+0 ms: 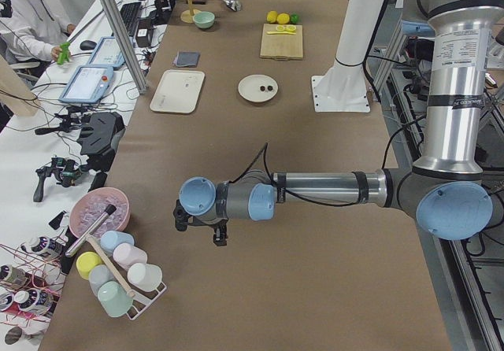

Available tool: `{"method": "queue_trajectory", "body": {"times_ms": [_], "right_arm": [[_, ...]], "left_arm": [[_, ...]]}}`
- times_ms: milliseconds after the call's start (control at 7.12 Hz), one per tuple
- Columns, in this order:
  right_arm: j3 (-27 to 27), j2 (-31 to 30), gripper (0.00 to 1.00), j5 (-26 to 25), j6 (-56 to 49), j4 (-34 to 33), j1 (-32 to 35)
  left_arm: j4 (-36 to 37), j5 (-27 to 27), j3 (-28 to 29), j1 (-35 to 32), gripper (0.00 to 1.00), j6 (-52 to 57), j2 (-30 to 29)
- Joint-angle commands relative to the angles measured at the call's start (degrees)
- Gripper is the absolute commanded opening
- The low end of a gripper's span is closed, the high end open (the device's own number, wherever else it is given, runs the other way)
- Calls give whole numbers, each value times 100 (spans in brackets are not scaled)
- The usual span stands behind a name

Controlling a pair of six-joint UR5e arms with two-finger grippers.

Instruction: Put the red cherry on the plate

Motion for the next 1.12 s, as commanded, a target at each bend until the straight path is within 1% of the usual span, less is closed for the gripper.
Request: {"method": "queue_trajectory", "body": {"times_ms": [0, 141, 281, 422, 562, 703, 843, 984], "right_arm": [[-844, 639, 100, -9, -71, 57, 5], [-1180, 669, 100, 0, -280, 204, 49], [-1488, 660, 100, 96, -517, 397, 310], [-1709, 669, 100, 210, -581, 425, 330], [-2068, 643, 100, 420, -851, 713, 339], [-2437, 669, 100, 456, -967, 1038, 418], [-2615, 669, 100, 466, -968, 1241, 418], [-2634, 669, 100, 457, -977, 1269, 418]], "left_arm": [[8, -7, 198, -79, 98, 79, -153], [112, -16, 146, -79, 98, 62, -153], [148, -16, 102, -88, 98, 88, -153], [157, -16, 119, -88, 98, 88, -179], [157, -16, 67, -97, 98, 97, -188], [140, 1, -142, -79, 98, 123, -171], [140, 2, -327, -79, 98, 123, -119], [122, 2, -329, -70, 98, 123, -127]]}}
